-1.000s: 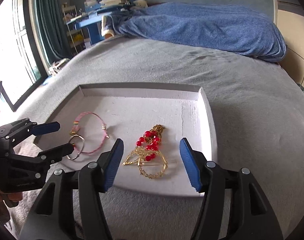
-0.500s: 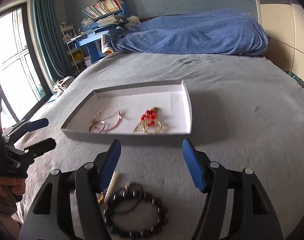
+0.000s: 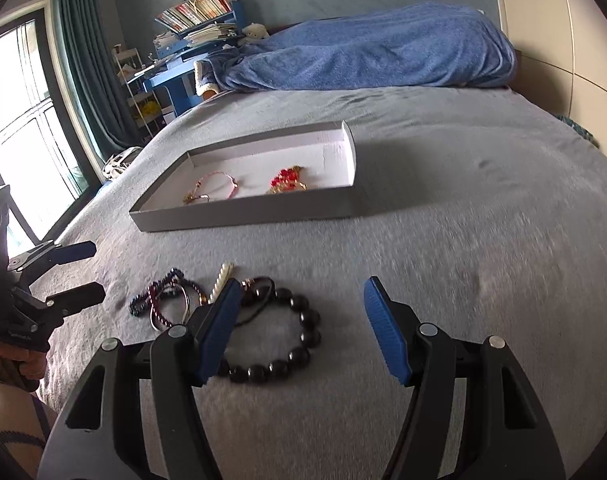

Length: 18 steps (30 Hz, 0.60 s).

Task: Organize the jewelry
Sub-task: 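Move both tools back over the remaining jewelry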

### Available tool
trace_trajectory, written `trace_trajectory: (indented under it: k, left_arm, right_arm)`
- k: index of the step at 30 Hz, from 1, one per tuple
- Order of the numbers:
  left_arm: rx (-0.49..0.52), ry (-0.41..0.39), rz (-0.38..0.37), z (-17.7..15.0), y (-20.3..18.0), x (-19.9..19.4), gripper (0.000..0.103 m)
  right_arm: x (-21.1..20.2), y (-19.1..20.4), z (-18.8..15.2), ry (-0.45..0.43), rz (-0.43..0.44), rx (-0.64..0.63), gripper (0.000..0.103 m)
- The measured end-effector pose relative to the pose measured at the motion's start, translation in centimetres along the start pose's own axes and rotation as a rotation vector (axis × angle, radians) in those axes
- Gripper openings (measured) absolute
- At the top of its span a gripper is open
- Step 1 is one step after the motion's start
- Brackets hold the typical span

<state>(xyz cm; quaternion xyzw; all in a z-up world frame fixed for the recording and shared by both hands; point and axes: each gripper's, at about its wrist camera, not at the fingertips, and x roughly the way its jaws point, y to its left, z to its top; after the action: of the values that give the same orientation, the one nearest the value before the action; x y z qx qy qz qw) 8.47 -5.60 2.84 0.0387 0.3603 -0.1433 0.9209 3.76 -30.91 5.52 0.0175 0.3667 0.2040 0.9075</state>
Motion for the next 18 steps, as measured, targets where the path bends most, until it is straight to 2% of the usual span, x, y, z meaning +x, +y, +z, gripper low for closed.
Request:
trace_trajectory:
  k: [5,10,14,18]
  left_arm:
    - [0.038,0.03,-0.019,-0.4,-0.9,1.1,0.093]
    - [0.056,0.04,-0.045,0.1,-1.7,1.9,0.087]
    - [0.075,0.047,-0.068,0.5,-2.2,2.1,0.076]
    - [0.075,0.04,-0.067,0.5,-2.9,2.1,0.076]
  right_arm:
    - [-0.3,0.0,-1.3,0.01,-0.008,0.009,0.064]
    - [0.0,-0.2,-1.9,0.018,-0.01,0.023,0.063]
    - [0.1,0.1,-1.8,0.015,-0.004,0.006,0.055]
    - [0.4,1.0,-1.4,0.023,0.026,-0.022,0.051]
